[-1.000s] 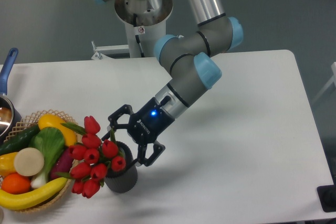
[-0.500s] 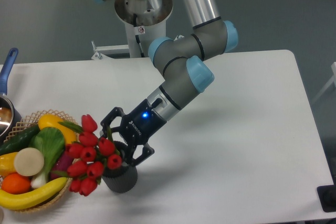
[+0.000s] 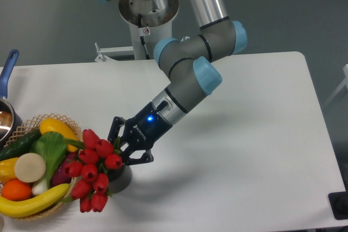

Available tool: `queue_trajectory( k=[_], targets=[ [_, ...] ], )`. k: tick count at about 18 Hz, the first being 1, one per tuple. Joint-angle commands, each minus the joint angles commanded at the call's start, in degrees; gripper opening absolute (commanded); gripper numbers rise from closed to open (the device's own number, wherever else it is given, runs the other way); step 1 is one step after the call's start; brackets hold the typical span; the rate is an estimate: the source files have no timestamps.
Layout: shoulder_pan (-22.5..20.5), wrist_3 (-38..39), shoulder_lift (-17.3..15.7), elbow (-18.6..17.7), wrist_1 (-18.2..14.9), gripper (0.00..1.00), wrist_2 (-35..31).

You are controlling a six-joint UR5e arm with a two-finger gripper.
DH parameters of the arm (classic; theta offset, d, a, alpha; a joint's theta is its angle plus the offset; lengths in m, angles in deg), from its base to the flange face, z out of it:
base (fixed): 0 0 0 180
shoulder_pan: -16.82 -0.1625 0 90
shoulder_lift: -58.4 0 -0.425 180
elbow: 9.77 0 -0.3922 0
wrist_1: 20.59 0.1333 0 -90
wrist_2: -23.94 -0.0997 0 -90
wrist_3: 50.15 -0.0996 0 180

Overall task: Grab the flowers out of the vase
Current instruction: 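Lower the gripper around the tulip stems and close it, then lift the gripped tulips up out of the grey vase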

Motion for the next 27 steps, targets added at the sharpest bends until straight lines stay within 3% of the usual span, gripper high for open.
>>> queue_trajectory(
  k=[13,27],
  targets=[
    [-3.4,3.1,-5.8,-1.0,0.0,0.0,10.0],
    [-7.7,3.1,-6.9,3.8,-0.1,0.0,16.2]
  ],
)
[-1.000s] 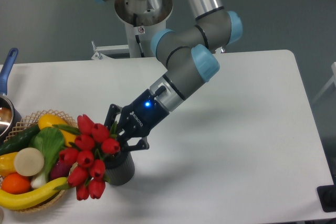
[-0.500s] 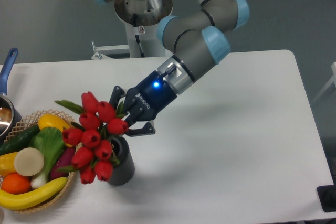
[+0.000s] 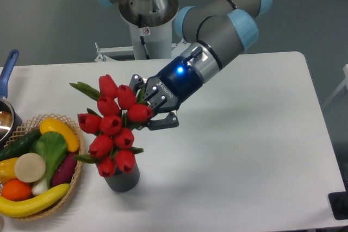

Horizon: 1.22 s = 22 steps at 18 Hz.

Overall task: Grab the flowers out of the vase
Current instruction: 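Lift the gripped tulips up out of the grey vase, then carry the tulip bunch away from the vase over the table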

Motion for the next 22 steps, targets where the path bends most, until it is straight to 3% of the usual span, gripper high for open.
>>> queue_trajectory(
  k=[6,12,20,22],
  targets=[
    [-2.2,1.3,-1.0,0.8,0.0,0.02,4.4],
    [-4.3,1.8,-1.4,0.8,0.0,0.04,4.6],
    [-12.7,0.2,1.5,4.3,-0.3,0.04,3.0],
    [-12.9,0.1,1.4,4.7,-0.3,0.03,-2.6]
  ],
)
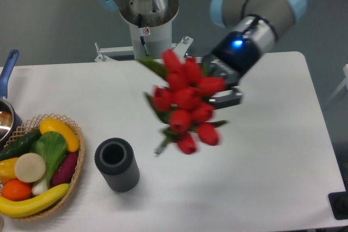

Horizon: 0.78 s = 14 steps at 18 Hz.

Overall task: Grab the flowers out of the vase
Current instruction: 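Carry the tulip bunch away from the vase over the table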

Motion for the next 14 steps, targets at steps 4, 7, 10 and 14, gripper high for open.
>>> queue_trajectory(
  k=[4,7,10,14],
  targets=[
    [-1.0,-0.2,0.0,0.1,-0.1,0.05,-14.9],
    [-1.6,-0.5,0.0,-0.4,-0.4,0.05,-28.1],
    [-1.5,-1.8,-0.2,-1.0,-0.7,0.05,-42.9],
    [-1.2,-1.8,-0.3,-1.1,-3.2,0.05,-55.6]
  ],
)
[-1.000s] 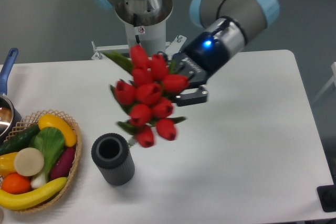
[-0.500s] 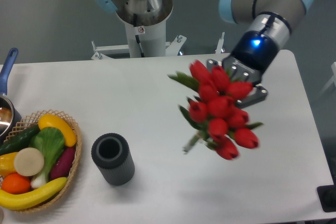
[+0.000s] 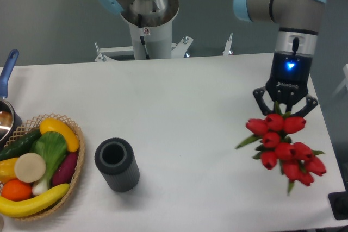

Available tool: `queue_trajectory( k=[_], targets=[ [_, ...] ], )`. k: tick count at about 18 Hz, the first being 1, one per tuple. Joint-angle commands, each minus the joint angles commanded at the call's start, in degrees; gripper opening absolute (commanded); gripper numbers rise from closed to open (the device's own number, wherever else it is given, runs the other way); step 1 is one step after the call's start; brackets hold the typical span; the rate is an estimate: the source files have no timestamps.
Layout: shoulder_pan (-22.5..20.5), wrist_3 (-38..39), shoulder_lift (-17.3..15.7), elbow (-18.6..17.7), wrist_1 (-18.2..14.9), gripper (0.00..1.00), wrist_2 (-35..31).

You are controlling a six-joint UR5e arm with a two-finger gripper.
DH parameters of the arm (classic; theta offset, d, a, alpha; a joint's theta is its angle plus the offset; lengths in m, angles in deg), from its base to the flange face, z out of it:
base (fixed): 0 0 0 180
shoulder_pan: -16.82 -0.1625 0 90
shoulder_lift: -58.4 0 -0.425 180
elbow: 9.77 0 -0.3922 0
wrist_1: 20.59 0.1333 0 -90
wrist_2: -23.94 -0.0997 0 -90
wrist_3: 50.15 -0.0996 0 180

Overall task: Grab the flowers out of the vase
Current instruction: 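Carry the tulip bunch away from the vase over the table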

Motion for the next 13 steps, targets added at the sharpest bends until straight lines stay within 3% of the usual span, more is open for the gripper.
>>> queue_trajectory(
  k=[2,5,11,13],
  targets=[
    [0.4,0.0,0.8,0.4,-2.0,0.12,-4.7],
    [2.8,-0.1,1.7,0.7,-3.7,0.12,-11.0],
    [4.1,-0.2,3.7,6.8,-16.6,0.12,-15.6],
    [5.9,-0.7,4.1,6.5,-17.0,0.12,-18.0]
  ],
)
